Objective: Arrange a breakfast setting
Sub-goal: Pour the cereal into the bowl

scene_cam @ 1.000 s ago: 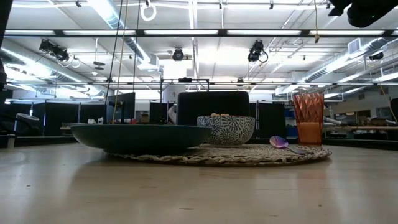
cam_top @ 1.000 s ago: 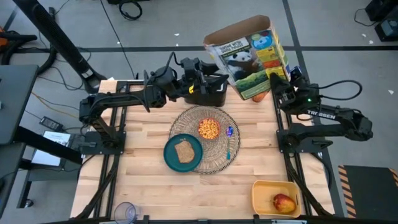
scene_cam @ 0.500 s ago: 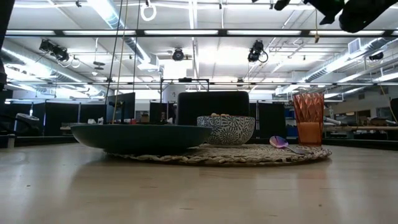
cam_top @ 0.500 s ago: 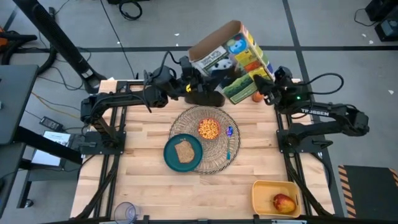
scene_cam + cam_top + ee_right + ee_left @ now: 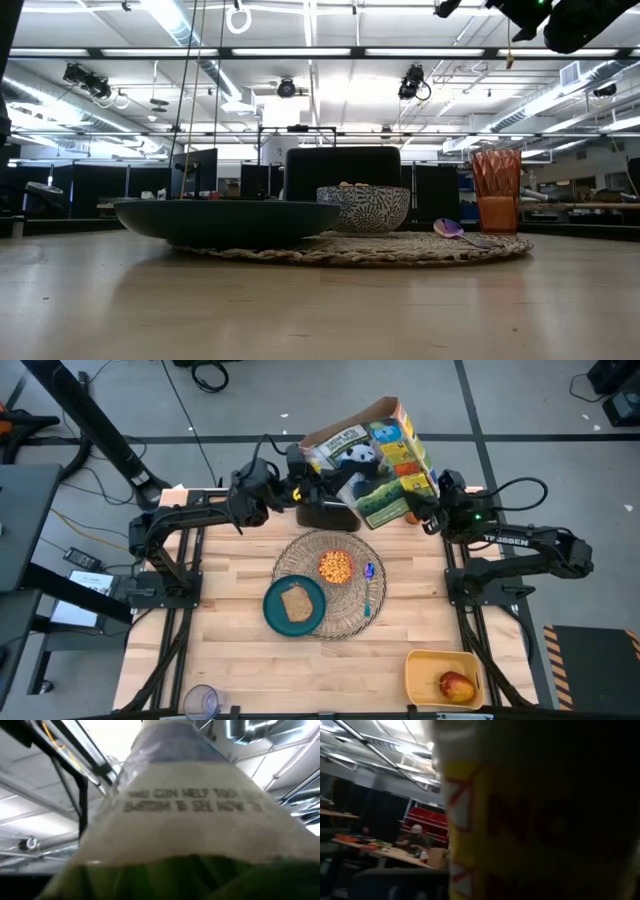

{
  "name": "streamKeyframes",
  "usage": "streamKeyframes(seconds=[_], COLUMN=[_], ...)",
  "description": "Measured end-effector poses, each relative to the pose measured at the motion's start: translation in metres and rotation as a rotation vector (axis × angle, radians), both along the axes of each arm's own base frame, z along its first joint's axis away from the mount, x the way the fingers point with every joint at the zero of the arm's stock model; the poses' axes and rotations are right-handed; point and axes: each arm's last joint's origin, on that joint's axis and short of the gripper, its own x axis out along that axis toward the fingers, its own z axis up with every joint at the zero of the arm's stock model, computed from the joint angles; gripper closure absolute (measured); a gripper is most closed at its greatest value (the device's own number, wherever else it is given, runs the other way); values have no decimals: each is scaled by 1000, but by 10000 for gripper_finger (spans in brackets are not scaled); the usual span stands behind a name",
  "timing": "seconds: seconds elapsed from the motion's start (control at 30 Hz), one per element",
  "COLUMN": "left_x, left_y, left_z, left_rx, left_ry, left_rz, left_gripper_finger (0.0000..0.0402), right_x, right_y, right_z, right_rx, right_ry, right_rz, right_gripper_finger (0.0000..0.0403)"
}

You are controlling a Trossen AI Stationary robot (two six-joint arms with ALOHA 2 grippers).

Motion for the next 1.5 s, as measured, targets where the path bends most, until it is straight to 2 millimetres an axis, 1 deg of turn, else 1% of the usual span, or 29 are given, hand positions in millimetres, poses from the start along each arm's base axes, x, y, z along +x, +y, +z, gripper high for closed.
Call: streamKeyframes(seconds=[0.07, 0.17, 0.27, 0.33, 0.4, 0.5, 0.63, 0.7, 0.77, 0.87, 0.93, 1.0, 1.1, 1.2, 1.37, 1.5], left_x=[0, -5, -17, -29, -45, -76, -122, -143, -163, -185, -194, -200, -204, -205, -211, -221], left_y=[1, 5, 8, 11, 15, 19, 20, 18, 17, 16, 15, 14, 11, 5, -4, -8], left_z=[0, 3, 12, 19, 26, 34, 42, 42, 40, 31, 22, 7, -24, -64, -122, -155], left_rx=[5, 18, 38, 58, 80, 109, 129, 119, 87, 0, -58, -113, -209, -247, -280, -309], left_ry=[2, 11, 43, 85, 158, 299, 484, 585, 681, 824, 918, 958, 947, 960, 970, 967], left_rz=[-25, -67, -75, -53, -21, 50, 250, 359, 452, 586, 684, 771, 857, 937, 1084, 1216], left_gripper_finger=[373, 378, 377, 376, 376, 378, 378, 378, 378, 378, 378, 378, 378, 378, 379, 379], right_x=[-1, -4, -10, -13, -18, -25, -35, -38, -40, -39, -36, -31, -22, -10, 14, 32], right_y=[1, 3, 6, 8, 10, 14, 23, 27, 32, 38, 41, 46, 52, 56, 66, 72], right_z=[0, 0, -1, -3, -7, -15, -23, -24, -21, -16, -13, -12, -12, -11, 8, 27], right_rx=[-8, -44, -81, -71, -55, 0, 84, 124, 154, 194, 210, 218, 223, 242, 224, 205], right_ry=[20, 82, 181, 258, 341, 471, 592, 604, 577, 518, 474, 445, 430, 449, 473, 508], right_rz=[11, 36, 72, 80, 72, 65, 63, 55, 55, 22, -3, -10, -27, -30, -9, -16], right_gripper_finger=[153, 114, 85, 76, 73, 78, 94, 100, 105, 111, 113, 114, 114, 114, 114, 114])
